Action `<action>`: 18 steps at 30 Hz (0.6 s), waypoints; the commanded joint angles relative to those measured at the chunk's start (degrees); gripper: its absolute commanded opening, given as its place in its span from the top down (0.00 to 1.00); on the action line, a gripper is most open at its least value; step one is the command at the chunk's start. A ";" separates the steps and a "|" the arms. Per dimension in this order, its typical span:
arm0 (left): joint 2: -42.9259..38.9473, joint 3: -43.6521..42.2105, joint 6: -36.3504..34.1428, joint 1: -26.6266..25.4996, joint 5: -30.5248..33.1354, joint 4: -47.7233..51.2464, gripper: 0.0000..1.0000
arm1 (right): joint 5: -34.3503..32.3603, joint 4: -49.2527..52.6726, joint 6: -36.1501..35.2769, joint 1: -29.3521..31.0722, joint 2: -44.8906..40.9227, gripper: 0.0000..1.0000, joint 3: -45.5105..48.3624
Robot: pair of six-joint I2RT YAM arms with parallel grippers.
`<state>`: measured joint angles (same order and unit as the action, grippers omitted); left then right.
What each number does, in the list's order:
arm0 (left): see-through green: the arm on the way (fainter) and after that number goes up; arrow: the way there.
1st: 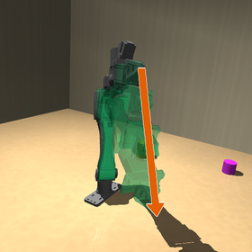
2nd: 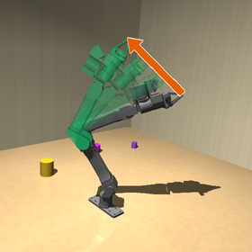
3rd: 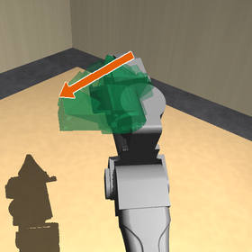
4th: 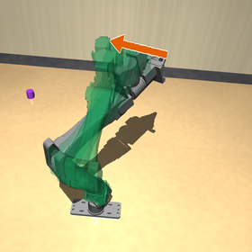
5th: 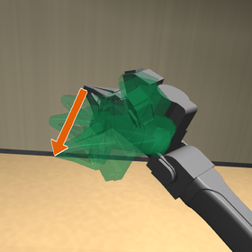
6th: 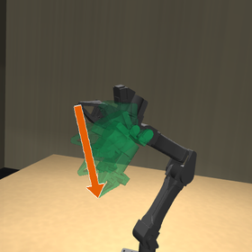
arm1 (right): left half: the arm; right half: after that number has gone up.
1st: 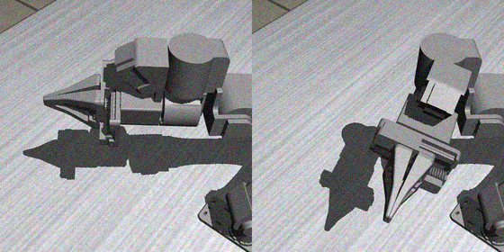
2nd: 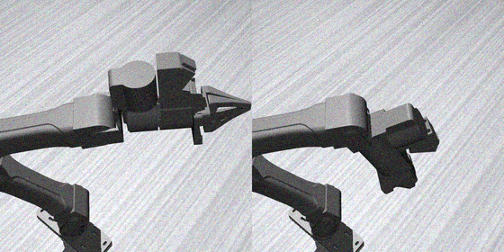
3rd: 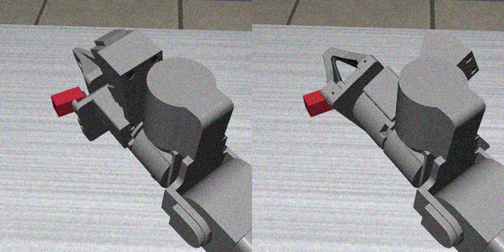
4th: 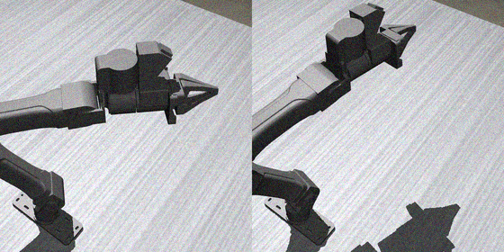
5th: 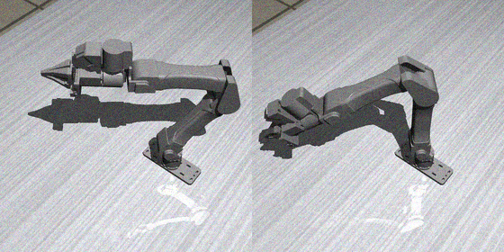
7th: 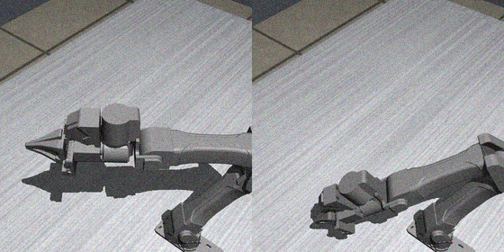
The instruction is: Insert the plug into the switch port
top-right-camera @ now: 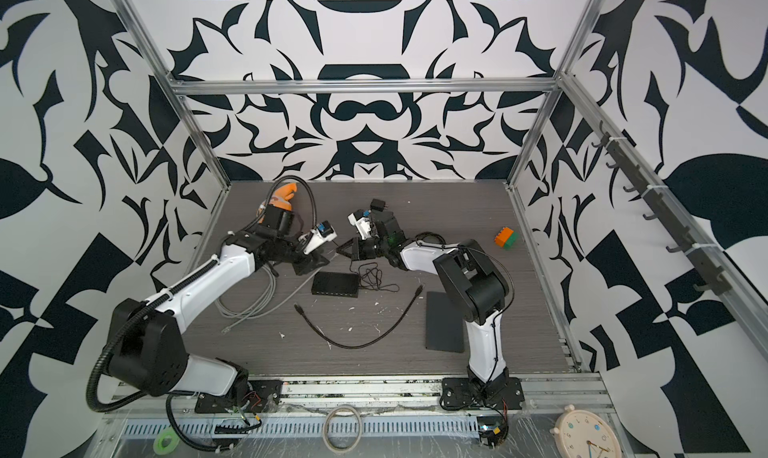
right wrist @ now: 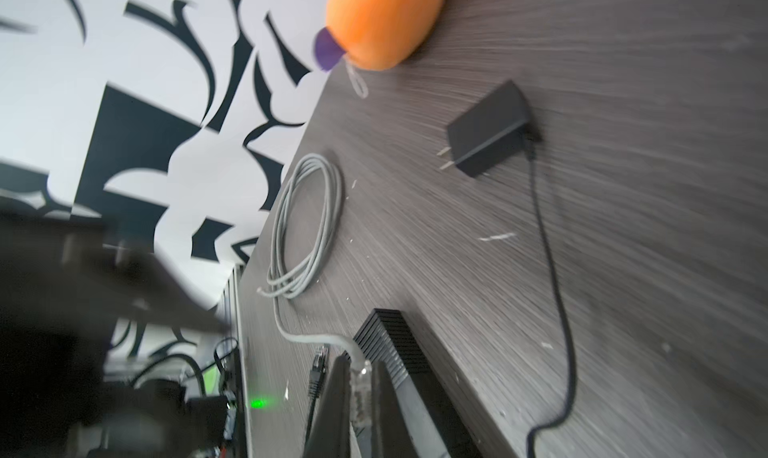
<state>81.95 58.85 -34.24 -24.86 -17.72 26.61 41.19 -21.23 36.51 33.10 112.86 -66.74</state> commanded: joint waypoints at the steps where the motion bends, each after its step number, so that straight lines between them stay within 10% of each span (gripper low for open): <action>1: -0.68 -4.26 4.27 -0.74 9.59 -6.86 0.56 | -6.05 -0.67 11.13 0.26 -3.88 0.95 0.90; 18: 6.56 -3.86 2.66 -1.79 9.37 -15.98 0.60 | -7.44 -4.22 21.41 3.08 -5.51 0.97 3.11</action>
<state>87.33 53.25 -30.52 -26.48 -6.57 11.55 34.70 -22.17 55.61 36.36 109.21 -63.75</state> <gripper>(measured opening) 0.401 0.076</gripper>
